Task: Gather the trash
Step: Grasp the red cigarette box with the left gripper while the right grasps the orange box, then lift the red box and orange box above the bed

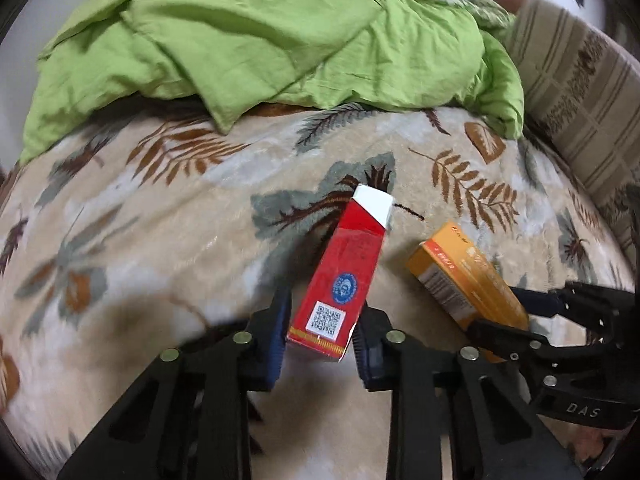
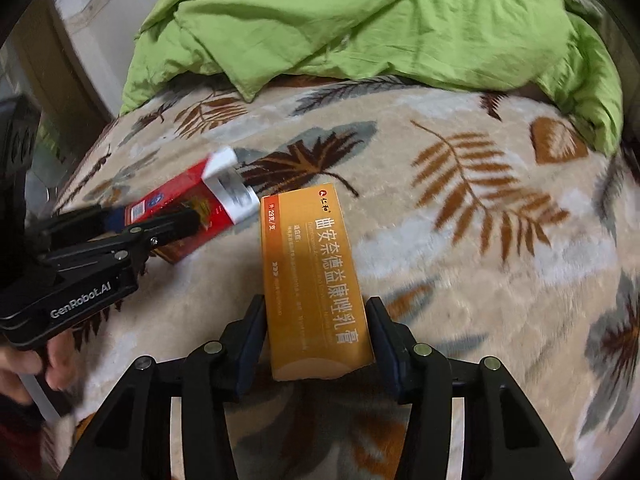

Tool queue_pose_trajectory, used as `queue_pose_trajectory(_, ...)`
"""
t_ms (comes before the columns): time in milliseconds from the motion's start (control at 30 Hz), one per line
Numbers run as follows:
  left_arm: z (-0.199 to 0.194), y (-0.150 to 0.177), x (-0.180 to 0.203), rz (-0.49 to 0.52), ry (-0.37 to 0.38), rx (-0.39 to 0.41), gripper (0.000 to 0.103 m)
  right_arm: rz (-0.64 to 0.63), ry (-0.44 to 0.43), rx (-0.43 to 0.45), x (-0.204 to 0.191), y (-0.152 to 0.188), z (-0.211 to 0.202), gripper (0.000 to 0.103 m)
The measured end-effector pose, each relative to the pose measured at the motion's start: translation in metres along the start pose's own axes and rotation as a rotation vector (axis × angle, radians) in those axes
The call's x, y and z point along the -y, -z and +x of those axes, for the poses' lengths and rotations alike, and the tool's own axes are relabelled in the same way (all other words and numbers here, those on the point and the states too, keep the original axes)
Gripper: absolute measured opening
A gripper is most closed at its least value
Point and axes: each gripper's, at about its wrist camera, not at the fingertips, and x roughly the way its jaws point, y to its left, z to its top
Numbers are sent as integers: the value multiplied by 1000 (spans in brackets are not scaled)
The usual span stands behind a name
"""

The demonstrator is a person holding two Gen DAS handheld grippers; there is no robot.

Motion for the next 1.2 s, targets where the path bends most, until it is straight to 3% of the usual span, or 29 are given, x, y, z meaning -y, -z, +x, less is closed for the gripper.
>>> queue_pose_trajectory(367,-93,56,34,-77,-23,92,26,26,-44,91,-20,64,-85,53)
queue_pose_trajectory(667,-165,95,79,-19,-93,191,26,61,-68,150,-19,112,-154,53)
queue_pose_trajectory(933,-204,117,120,58,-90,223,26,74,-68,187,-15,143,-202,53)
queue_pose_trajectory(1200,-225,125,162,134,-40,242,25,119,-41,230,1,171,-246,53)
